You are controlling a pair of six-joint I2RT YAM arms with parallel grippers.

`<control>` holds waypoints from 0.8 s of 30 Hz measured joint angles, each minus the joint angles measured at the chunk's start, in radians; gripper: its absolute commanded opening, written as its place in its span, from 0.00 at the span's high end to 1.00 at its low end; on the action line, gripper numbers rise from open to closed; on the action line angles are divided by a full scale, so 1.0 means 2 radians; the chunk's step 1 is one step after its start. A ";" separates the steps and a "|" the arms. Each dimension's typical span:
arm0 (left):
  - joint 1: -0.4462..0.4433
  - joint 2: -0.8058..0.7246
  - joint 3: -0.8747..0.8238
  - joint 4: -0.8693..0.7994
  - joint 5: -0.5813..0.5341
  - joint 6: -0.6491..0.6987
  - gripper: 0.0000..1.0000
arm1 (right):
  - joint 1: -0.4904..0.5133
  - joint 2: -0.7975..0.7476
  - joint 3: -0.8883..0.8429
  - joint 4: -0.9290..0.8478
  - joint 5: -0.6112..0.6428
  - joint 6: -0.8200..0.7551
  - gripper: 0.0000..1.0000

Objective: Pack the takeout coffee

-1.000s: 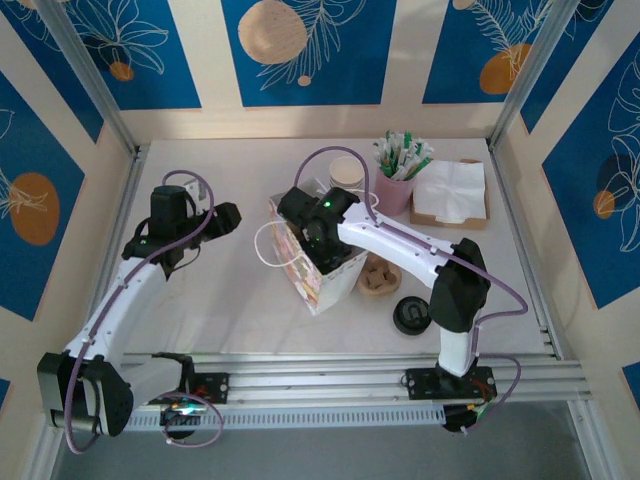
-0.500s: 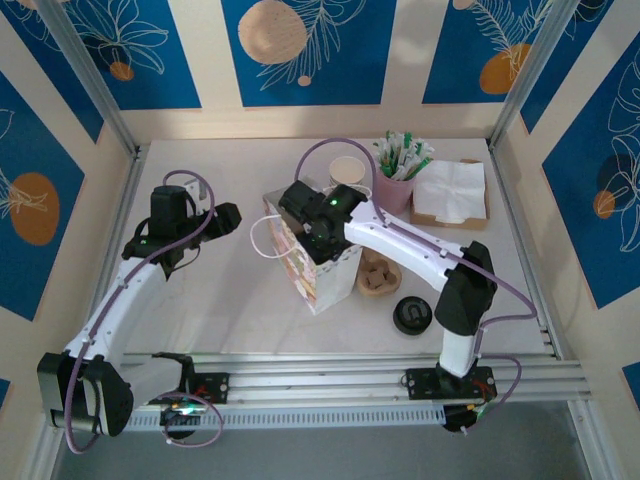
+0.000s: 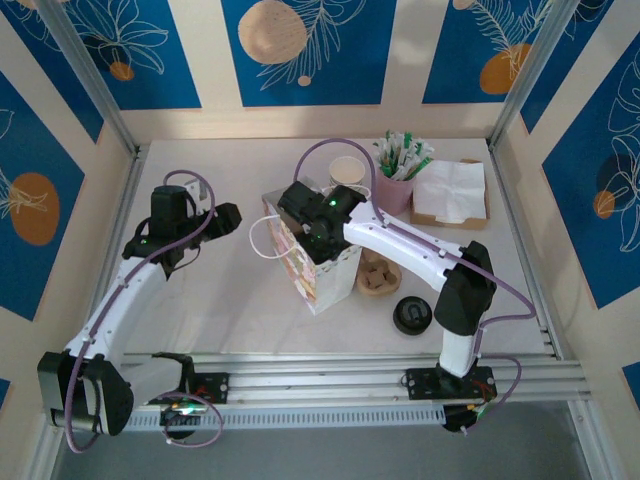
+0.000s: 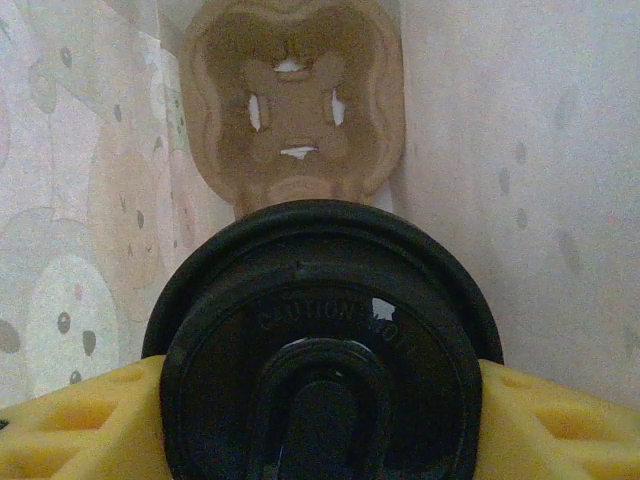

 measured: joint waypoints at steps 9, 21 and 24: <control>0.000 0.000 0.000 0.000 0.002 0.000 0.28 | 0.004 -0.001 0.001 0.006 0.016 0.000 0.43; 0.000 0.007 0.000 0.000 0.003 0.000 0.28 | -0.001 0.000 0.001 0.039 0.050 -0.008 0.43; 0.000 0.007 0.000 0.000 0.003 0.000 0.28 | -0.002 0.000 0.001 0.046 0.052 -0.008 0.43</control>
